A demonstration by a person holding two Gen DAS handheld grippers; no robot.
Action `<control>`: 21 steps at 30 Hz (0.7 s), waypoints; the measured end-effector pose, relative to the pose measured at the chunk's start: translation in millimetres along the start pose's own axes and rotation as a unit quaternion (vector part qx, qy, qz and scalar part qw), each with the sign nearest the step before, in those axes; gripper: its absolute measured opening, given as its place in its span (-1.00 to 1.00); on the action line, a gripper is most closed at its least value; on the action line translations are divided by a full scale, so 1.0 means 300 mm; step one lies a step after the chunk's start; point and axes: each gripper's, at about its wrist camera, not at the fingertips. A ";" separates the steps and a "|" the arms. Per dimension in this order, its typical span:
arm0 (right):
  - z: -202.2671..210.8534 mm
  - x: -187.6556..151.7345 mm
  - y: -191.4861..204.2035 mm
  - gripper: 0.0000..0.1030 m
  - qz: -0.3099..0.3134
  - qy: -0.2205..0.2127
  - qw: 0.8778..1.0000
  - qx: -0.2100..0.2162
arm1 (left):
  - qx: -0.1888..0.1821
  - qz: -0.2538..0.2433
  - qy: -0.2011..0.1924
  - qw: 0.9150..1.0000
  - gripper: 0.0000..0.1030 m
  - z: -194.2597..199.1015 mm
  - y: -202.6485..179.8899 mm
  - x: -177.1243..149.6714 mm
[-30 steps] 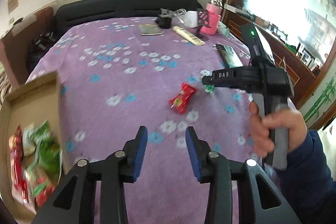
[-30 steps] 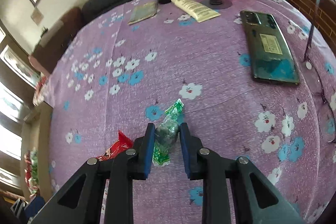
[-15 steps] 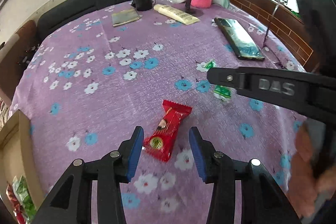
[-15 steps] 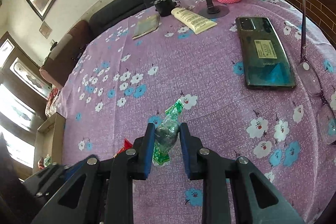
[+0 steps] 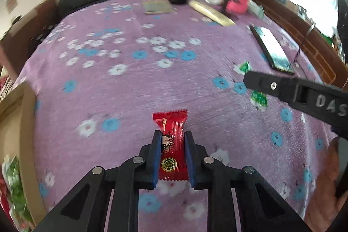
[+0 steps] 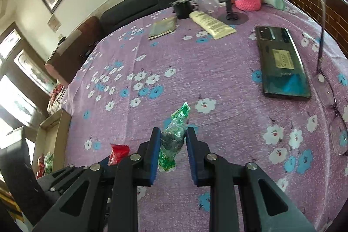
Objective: Organize snacks
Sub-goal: 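Grasp the red candy packet with the left gripper while the right grasps the clear-green candy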
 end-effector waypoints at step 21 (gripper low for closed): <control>-0.042 -0.092 0.103 -0.56 0.080 0.011 0.997 0.014 | -0.042 0.025 -0.021 0.999 -0.20 0.027 0.108 -0.054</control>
Point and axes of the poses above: each gripper's, at about its wrist camera, not at the fingertips, and z roughly against the way its jaws point, y to its left, x to its top, and after that the axes turned 14 degrees about -z, right-handed
